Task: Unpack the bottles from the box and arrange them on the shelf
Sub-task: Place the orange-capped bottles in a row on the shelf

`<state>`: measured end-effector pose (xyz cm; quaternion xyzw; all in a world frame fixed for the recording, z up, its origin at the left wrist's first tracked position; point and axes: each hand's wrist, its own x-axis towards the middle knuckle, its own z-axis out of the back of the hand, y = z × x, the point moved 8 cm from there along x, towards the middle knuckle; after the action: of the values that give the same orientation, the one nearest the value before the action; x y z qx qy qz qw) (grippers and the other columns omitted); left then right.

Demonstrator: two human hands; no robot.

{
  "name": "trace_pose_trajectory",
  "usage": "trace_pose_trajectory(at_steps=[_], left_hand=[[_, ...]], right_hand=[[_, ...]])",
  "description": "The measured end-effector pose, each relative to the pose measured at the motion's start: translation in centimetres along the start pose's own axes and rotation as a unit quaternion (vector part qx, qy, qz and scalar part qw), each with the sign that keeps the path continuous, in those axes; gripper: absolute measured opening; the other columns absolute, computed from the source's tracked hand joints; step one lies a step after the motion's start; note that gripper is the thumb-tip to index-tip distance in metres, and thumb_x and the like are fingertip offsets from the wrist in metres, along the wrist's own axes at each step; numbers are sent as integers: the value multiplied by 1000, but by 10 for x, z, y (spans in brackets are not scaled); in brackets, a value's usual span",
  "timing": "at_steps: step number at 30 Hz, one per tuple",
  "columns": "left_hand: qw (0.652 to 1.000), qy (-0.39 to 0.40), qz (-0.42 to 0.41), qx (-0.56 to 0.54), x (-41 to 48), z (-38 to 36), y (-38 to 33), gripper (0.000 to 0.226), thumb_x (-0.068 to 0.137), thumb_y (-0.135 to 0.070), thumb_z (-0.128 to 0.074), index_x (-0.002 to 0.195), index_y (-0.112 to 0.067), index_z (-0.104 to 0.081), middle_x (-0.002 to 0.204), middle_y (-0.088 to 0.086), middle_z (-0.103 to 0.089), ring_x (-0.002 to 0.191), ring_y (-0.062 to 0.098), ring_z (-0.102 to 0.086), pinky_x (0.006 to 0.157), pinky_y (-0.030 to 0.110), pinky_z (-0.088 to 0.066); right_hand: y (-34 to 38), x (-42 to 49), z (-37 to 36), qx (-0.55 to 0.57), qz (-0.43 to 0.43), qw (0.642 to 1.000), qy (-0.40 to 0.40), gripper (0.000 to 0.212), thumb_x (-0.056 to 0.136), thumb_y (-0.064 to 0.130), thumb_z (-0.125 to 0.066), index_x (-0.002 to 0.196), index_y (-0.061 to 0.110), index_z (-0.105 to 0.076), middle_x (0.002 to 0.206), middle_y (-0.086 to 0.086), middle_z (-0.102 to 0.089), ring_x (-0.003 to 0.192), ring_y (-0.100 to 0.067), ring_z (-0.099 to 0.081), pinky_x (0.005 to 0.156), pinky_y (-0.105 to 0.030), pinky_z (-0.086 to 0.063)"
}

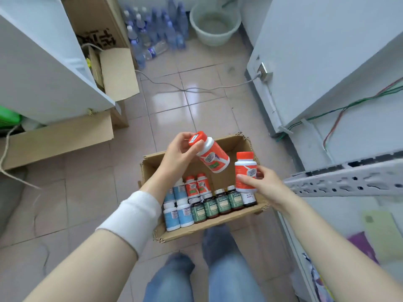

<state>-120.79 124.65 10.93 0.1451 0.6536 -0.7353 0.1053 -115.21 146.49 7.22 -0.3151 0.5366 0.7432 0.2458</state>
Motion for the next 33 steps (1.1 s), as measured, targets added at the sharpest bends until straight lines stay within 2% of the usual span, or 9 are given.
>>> trace_pose_trajectory(at_steps=[2, 5, 7, 11, 15, 18, 22, 30, 33], left_hand=[[999, 25, -24, -27, -25, -4, -36, 18, 93, -20, -55, 107, -14, -46, 96, -2, -59, 90, 13, -61, 73, 20, -54], [992, 96, -55, -53, -67, -20, -88, 18, 90, -31, -57, 101, -21, -49, 108, 12, -62, 100, 30, -64, 83, 39, -54], [986, 136, -71, -61, -101, -33, -120, 12, 93, -30, -53, 100, -21, -48, 101, 13, -62, 96, 33, -64, 85, 46, -53], [969, 218, -113, -40, -178, -68, -178, 21, 97, -28, -45, 113, -15, -47, 97, 8, -63, 82, 21, -64, 79, 37, -55], [938, 299, -172, 3, -259, -114, -231, 30, 95, -36, -46, 117, -16, -49, 111, 8, -66, 96, 24, -67, 88, 40, -53], [915, 350, -202, -7, -328, -154, -265, 13, 95, -34, -44, 102, -25, -49, 97, 0, -66, 83, 12, -67, 80, 30, -55], [875, 417, -246, -1, -429, -219, -297, 20, 86, -44, -49, 99, -28, -52, 100, 1, -67, 91, 18, -67, 87, 39, -53], [792, 531, -302, 4, -616, -383, -338, 15, 87, -37, -53, 94, -24, -59, 85, -8, -74, 85, 12, -71, 84, 35, -55], [776, 549, -310, 25, -661, -437, -344, 21, 92, -36, -52, 106, -21, -57, 100, 0, -71, 95, 17, -69, 90, 39, -53]], right_hand=[[8, -47, 2, 45, 27, 998, -31, 58, 76, 27, -73, 127, 11, -50, 119, -8, -63, 108, -23, -61, 100, -42, -47], [14, -119, 6, 118, 63, 988, -74, 47, 79, 24, -71, 121, 11, -54, 115, -12, -66, 105, -27, -64, 100, -47, -47], [21, -171, 9, 156, 98, 978, -95, 35, 83, 19, -66, 115, 10, -57, 109, -13, -68, 97, -25, -66, 95, -41, -50], [26, -274, 25, 203, 168, 953, -150, 16, 88, 12, -58, 104, 13, -57, 102, -12, -66, 87, -21, -64, 76, -23, -55], [17, -374, 52, 234, 228, 927, -187, 13, 92, 12, -50, 103, 16, -56, 95, -2, -67, 88, -14, -65, 77, -21, -55], [-4, -451, 76, 293, 259, 898, -201, 21, 94, 13, -44, 113, 10, -53, 94, 0, -66, 77, -6, -67, 67, -18, -57], [-49, -558, 115, 341, 301, 865, -211, 27, 81, 25, -50, 104, 14, -58, 85, 5, -74, 78, -6, -70, 68, -21, -58], [-172, -750, 214, 312, 314, 823, -356, 64, 64, 41, -70, 120, 15, -56, 111, 0, -71, 102, -14, -67, 91, -32, -53], [-209, -799, 253, 293, 293, 802, -430, 76, 55, 37, -76, 123, 12, -53, 113, -4, -68, 107, -19, -64, 97, -37, -49]])
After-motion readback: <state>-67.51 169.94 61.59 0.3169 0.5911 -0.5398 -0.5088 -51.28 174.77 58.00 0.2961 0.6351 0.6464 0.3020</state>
